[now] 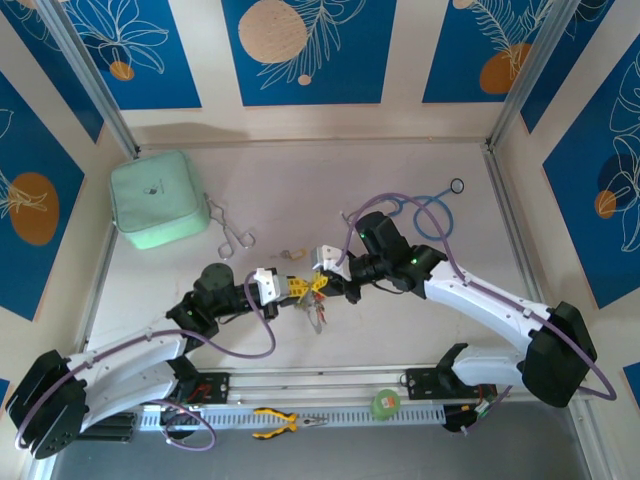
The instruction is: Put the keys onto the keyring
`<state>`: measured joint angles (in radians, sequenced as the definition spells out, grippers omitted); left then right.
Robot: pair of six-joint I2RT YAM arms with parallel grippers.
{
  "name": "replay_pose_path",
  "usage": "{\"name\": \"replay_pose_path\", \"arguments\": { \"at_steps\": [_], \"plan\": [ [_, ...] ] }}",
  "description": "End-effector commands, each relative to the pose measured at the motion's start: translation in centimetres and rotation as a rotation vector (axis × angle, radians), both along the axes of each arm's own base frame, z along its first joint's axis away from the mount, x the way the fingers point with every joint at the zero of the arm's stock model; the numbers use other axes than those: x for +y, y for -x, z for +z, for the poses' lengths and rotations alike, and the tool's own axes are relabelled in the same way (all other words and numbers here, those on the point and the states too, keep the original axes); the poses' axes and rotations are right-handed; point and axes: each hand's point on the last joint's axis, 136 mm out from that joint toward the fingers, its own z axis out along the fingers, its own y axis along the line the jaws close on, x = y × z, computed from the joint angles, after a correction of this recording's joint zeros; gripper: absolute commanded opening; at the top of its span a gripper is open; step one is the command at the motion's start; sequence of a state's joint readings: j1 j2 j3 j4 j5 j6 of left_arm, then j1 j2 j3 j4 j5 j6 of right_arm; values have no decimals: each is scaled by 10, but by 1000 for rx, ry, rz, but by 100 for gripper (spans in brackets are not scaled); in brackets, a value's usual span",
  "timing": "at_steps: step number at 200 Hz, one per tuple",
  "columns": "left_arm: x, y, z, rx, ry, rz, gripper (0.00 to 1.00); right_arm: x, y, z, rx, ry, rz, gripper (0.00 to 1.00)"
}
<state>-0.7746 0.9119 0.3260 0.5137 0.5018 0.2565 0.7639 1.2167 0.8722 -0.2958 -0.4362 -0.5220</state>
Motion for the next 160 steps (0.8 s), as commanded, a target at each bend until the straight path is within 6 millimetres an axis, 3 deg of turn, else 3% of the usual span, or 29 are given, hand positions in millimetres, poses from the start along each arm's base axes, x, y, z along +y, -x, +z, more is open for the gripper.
{"name": "replay_pose_path", "arguments": {
  "at_steps": [1, 16, 52, 128, 160],
  "plan": [
    [0, -1, 9, -24, -18, 8, 26, 0, -4, 1, -63, 68, -8, 0],
    [4, -2, 5, -16, -64, 24, 30, -5, -6, -8, -112, 172, -6, 0],
    [7, -2, 2, -11, -129, 28, 28, -9, -8, -18, -189, 343, 21, 0],
    [7, -2, -6, -2, -166, 21, 28, 8, 2, 5, -176, 280, 62, 0],
    [5, -4, 0, -14, -138, 25, 26, 13, 6, 11, -168, 244, 72, 0]
  ]
}}
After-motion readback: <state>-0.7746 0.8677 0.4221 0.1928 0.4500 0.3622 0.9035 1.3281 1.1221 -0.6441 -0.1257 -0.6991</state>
